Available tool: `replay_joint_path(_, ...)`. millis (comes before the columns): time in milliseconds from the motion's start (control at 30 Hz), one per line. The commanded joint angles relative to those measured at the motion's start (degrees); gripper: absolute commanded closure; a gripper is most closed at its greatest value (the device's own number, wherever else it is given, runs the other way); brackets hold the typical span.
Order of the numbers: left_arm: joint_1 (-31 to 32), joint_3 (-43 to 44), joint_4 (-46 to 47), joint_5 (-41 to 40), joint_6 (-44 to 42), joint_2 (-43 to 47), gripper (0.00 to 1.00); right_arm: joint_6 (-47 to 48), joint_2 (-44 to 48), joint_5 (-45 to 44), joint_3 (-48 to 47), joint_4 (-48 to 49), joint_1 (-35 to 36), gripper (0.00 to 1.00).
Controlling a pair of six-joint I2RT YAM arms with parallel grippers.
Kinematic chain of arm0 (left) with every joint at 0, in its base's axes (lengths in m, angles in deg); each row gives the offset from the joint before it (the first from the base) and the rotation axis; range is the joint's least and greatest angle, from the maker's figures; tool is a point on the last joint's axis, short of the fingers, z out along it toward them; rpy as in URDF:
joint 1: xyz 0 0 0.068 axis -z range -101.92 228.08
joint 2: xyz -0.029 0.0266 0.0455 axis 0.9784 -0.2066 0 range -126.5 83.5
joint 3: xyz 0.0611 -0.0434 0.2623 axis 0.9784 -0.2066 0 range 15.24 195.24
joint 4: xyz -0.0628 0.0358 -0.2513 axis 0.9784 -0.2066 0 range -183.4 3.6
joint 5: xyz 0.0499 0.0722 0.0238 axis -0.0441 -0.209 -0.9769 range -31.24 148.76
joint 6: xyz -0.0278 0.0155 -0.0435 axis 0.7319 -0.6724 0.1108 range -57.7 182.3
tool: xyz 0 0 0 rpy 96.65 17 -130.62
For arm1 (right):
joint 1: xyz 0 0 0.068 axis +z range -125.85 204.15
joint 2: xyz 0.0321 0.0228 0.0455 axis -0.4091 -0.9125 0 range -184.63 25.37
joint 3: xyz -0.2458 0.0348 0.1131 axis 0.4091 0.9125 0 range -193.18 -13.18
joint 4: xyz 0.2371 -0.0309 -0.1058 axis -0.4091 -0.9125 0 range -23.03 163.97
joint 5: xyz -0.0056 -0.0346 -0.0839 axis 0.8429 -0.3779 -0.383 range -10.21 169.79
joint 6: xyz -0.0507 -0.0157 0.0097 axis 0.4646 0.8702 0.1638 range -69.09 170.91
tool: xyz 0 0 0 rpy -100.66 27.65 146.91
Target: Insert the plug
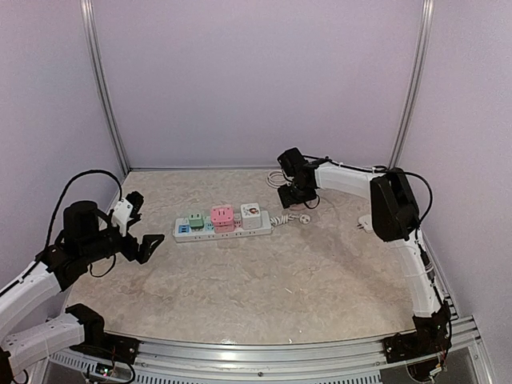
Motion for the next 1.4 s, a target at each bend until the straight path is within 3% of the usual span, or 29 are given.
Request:
replay_joint_path(0, -0.45, -1.06, 1.63, 0.53, -0.96, 0.40, 0.02, -3.53, 5.81, 1.74, 17.41, -6.23, -0.24, 0.33)
replay_joint_path(233, -0.41, -1.36, 1.41, 0.63, -0.98, 0.85, 0.03, -9.57, 23.38, 3.06, 46.80, 1.57, -0.13, 0.36)
replay_joint_path(367, -0.40, -1.73, 2.35, 1.31, -1.06, 0.47, 0.03, -5.81, 29.32, 4.52, 49.05, 2.57, -0.14, 0.32)
replay_joint_path(467, -0.34, -2.13, 3.30, 1.76, -0.78, 0.39, 0.03, -2.55, 29.02, 5.12, 41.33, 1.42, -0.71, 0.28)
replay_joint_path(567, -0.42, -2.34, 3.74, 1.49, -0.58, 0.68, 0.03, -0.60, 23.01, 4.38, 28.13, -0.11, -1.78, 0.22)
replay_joint_path(833, -0.40, -1.36, 4.48, 1.21, -1.18, -0.34, 0.03, -5.32, -6.79, 7.73, -18.71, -3.49, -4.00, 0.25)
replay_joint_path(1033, -0.48, -1.38, 3.79, 0.99, -0.64, -0.48, 0.03, -9.31, -12.29, 5.11, -19.85, 10.38, -5.59, 0.28)
replay_joint_path(1167, -0.42, -1.67, 3.90, 1.19, -0.31, -0.31, 0.03, -9.44, -16.20, 2.20, -27.30, 5.52, -5.74, 0.29)
replay_joint_path(1367, -0.44, -1.98, 6.12, 0.91, -0.67, -0.11, 0.03, -9.19, -15.20, 4.65, -23.67, -6.80, -5.54, 0.33)
